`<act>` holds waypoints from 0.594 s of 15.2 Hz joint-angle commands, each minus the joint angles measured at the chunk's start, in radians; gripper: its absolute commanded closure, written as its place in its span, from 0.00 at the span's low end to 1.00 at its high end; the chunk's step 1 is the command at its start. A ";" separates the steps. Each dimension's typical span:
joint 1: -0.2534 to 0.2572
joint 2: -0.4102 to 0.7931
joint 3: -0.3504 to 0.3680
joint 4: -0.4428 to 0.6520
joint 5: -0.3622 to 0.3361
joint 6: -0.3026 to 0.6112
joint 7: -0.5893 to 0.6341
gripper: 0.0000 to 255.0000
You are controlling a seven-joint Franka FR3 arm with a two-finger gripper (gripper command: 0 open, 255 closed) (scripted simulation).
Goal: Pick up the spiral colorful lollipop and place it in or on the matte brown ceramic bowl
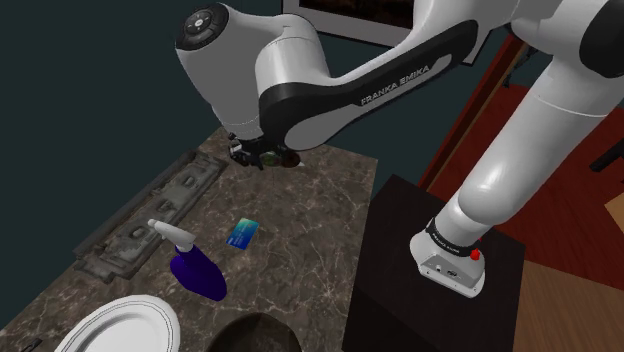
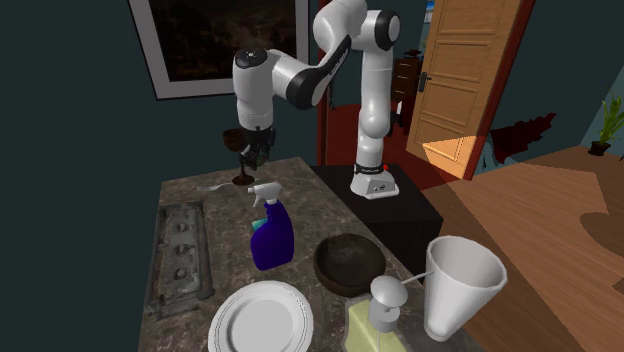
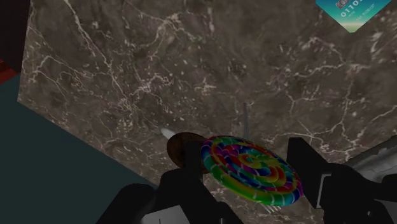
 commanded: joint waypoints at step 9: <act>-0.004 -0.048 0.000 0.095 0.043 -0.109 -0.065 1.00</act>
